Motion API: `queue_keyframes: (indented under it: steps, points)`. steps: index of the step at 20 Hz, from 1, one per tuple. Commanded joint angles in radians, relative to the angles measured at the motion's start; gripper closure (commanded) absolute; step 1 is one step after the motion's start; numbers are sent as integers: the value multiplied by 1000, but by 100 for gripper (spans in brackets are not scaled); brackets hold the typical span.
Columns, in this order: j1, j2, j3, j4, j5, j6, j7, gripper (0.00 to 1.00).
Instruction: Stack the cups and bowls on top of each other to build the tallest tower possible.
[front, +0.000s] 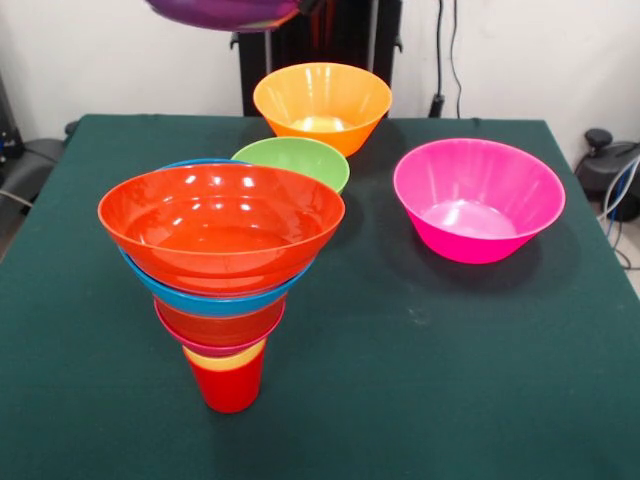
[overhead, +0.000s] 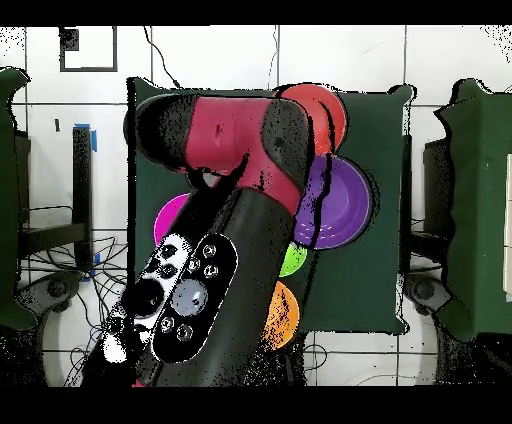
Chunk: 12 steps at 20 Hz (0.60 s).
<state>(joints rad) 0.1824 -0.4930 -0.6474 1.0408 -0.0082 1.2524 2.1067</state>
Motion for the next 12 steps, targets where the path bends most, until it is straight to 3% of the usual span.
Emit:
queue_keyframes:
  steps: [1,6,12]
  points:
    - [-28,-49,201,-33,-76,52,-360,100]
    - [-45,-60,252,-37,-62,-2,-370,100]
    - [-54,-51,274,-71,-79,19,-365,100]
